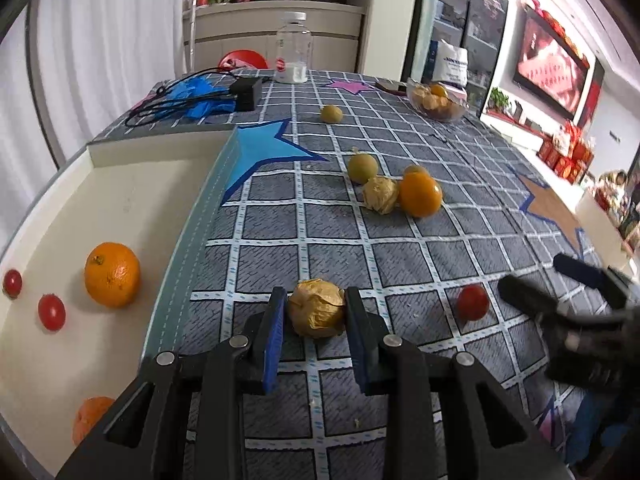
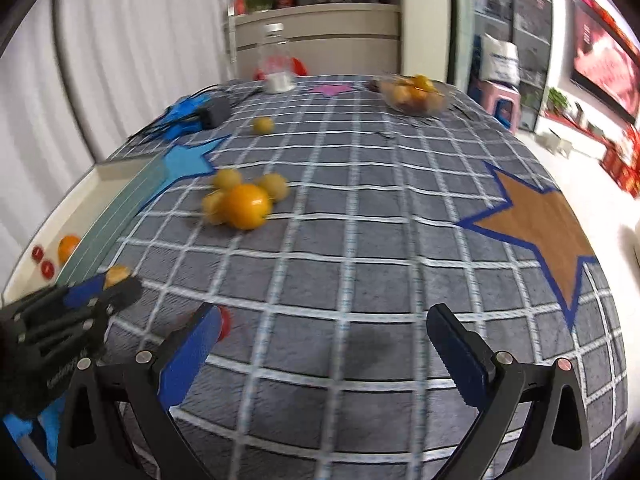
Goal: Organize fruits
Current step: 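Grasp a red cherry tomato with the right tool while the left tool holds the physalis, then carry both fruits over the white tray and open both tools, then move both open tools back toward the fruits on the cloth, then grasp a small yellow round fruit with the left tool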
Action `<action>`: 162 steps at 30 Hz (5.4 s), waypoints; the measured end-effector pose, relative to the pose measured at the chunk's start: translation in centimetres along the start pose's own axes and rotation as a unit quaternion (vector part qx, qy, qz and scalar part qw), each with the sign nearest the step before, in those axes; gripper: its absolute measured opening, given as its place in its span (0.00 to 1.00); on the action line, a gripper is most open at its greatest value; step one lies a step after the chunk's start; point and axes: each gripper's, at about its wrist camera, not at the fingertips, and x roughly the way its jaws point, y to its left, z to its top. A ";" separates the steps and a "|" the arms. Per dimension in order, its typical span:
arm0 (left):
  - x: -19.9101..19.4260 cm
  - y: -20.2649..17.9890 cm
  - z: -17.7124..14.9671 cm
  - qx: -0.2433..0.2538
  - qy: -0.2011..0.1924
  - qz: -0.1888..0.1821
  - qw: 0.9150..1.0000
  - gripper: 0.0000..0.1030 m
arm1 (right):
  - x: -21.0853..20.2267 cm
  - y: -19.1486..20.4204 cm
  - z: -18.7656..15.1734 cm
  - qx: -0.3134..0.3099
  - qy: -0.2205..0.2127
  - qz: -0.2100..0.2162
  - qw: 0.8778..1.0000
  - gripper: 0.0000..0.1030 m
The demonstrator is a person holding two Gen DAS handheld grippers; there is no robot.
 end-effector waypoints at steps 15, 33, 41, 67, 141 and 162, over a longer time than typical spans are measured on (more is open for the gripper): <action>0.0 0.5 0.1 -0.011 0.000 -0.002 1.000 0.31 | 1.5 4.7 -0.1 -0.079 0.022 0.029 0.996 0.25; -1.8 1.2 -0.2 -0.019 -0.011 -0.072 0.997 0.30 | -1.4 1.2 0.5 0.021 0.018 0.076 0.997 0.25; -6.2 3.4 0.3 -0.020 -0.066 -0.064 0.996 0.30 | -1.8 3.6 2.3 0.020 0.017 0.102 0.994 0.25; -7.2 12.6 -0.2 -0.077 -0.085 -0.016 0.993 0.30 | 0.5 5.1 1.6 0.030 0.045 0.051 0.997 0.22; 3.9 -2.8 9.1 0.020 0.074 0.020 0.997 0.81 | 1.4 -6.6 0.3 0.087 0.029 -0.022 0.996 1.00; 7.6 -2.4 10.8 0.002 0.100 0.030 0.994 0.28 | 0.8 -7.9 0.1 0.117 0.009 0.017 0.993 1.00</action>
